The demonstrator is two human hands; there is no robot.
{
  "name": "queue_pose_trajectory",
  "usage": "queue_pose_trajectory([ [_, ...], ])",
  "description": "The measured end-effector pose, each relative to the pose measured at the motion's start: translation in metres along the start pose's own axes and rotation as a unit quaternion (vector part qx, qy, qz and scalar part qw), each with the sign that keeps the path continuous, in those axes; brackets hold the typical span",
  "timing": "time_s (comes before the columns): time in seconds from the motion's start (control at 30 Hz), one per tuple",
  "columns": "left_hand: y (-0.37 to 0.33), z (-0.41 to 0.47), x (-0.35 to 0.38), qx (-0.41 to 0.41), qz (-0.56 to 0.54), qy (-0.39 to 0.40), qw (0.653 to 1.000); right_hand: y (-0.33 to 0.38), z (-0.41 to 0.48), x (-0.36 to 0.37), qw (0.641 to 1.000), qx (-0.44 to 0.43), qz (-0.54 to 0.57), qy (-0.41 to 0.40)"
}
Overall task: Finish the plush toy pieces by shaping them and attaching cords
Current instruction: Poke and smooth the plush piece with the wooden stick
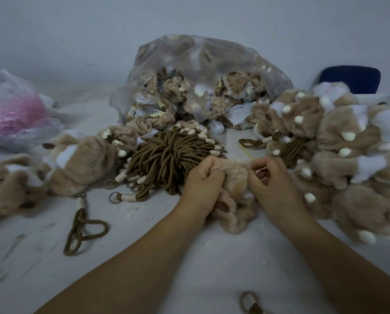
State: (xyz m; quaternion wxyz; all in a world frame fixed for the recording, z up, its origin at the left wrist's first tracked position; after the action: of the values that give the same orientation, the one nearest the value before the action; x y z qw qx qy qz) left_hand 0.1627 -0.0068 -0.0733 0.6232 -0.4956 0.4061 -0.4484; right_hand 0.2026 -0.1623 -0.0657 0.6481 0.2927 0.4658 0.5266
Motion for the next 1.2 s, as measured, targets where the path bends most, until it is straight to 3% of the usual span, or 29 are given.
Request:
queue_pose_trajectory([
  [0.2, 0.002, -0.001, 0.007, -0.091, -0.154, 0.066, 0.982, -0.001, -0.003, 0.015, 0.99, 0.04, 0.084, 0.102],
  [0.3, 0.005, -0.004, 0.011, -0.142, -0.154, 0.085, 0.974, -0.001, -0.006, 0.016, 0.989, 0.05, 0.077, 0.117],
  [0.33, 0.005, -0.004, 0.011, -0.134, -0.127, 0.083, 0.979, -0.003, -0.006, 0.016, 0.988, 0.057, 0.084, 0.116],
  [0.43, -0.008, -0.001, 0.013, -0.011, -0.021, 0.091, 0.996, -0.006, -0.006, 0.013, 0.977, 0.093, 0.162, 0.101],
  [0.57, -0.01, -0.003, 0.022, 0.059, 0.114, 0.11, 0.986, -0.011, -0.005, 0.006, 0.967, 0.123, 0.212, 0.071],
  [0.7, -0.009, 0.0, 0.017, 0.076, 0.176, 0.084, 0.978, -0.002, -0.004, 0.004, 0.989, 0.062, 0.127, 0.054],
  [0.9, 0.001, 0.008, 0.0, 0.066, 0.121, 0.044, 0.989, 0.044, -0.011, 0.008, 0.991, -0.113, 0.019, 0.069],
  [1.1, 0.004, 0.012, -0.008, 0.025, -0.009, 0.01, 1.0, 0.033, -0.013, 0.019, 0.988, -0.105, -0.022, 0.109],
  [1.2, 0.001, 0.011, -0.005, 0.032, -0.043, 0.017, 0.998, 0.015, -0.007, 0.014, 0.996, -0.05, -0.013, 0.076],
])
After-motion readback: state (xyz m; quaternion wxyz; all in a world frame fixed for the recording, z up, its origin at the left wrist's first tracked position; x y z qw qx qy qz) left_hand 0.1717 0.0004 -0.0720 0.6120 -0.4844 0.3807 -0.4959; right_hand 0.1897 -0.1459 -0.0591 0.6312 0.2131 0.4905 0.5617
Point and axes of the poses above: each hand's wrist, its own z-axis towards the middle knuckle, its own x-axis out of the palm, y = z × x, the point moved 8 cm from there along z, towards the middle knuckle, and after that the axes turned 3 degrees about z, right-handed, at the moved point
